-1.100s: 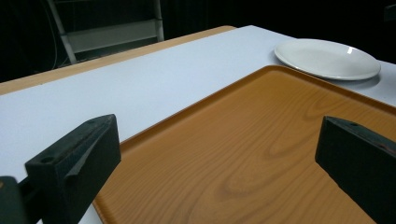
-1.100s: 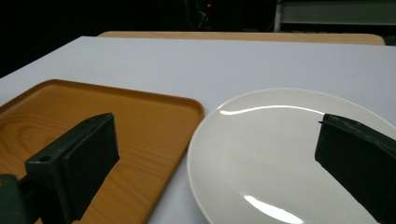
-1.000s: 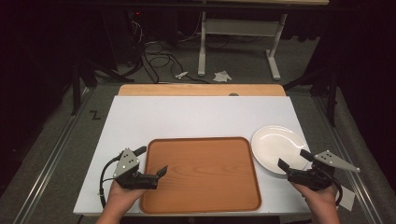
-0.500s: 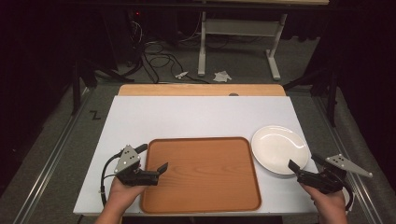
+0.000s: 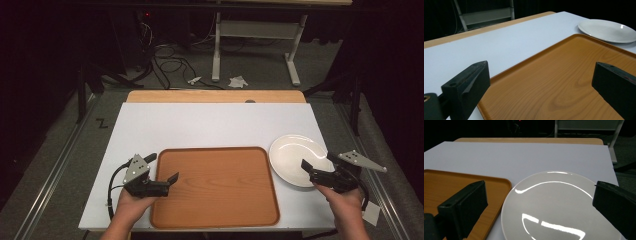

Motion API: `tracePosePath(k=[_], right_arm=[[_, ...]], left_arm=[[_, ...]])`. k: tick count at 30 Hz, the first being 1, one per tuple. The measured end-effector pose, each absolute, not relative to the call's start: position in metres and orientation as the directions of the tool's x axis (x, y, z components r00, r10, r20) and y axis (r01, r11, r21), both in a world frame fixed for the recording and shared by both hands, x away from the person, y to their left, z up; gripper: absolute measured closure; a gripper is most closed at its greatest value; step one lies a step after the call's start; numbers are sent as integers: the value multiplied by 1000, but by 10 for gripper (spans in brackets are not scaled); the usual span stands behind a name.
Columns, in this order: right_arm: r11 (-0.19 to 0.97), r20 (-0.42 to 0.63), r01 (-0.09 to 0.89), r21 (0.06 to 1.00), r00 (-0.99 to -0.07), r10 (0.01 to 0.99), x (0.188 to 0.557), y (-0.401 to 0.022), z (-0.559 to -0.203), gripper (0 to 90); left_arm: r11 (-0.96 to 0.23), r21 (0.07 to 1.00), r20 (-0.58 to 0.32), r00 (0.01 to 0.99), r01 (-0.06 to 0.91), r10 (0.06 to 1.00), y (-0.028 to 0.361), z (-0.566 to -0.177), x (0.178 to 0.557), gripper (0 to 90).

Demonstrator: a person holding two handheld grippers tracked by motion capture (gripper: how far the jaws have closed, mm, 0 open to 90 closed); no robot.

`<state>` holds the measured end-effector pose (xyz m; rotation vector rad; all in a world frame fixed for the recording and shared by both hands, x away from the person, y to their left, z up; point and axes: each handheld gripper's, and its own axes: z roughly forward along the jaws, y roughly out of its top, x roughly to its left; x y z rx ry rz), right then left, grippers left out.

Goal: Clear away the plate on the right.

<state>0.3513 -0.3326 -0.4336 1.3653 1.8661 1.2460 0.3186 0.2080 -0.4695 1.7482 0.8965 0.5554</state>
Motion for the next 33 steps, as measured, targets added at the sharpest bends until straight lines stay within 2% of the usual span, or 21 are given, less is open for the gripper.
tracePosePath(k=[8,14,20,24,29,33], right_arm=[[61,134,481,875,-361,923,357,-330,-452,7],[-31,230,530,847,-314,921,354,-348,-462,7],[-80,277,572,816,-266,923,352,-358,-466,7],[-133,328,603,787,-227,917,348,-366,-469,8],[-267,469,653,709,-154,870,342,-383,-475,8],[-321,530,686,653,-112,841,343,-390,-482,8]], left_arm=[[-153,942,-64,608,298,791,209,-469,318,19],[-144,939,-80,606,312,791,210,-469,319,4],[-147,940,-73,605,307,793,209,-469,319,4],[-145,942,-73,608,301,791,209,-469,318,2],[-147,945,-67,616,291,785,209,-468,317,4],[-153,945,-65,622,291,780,209,-469,317,4]])
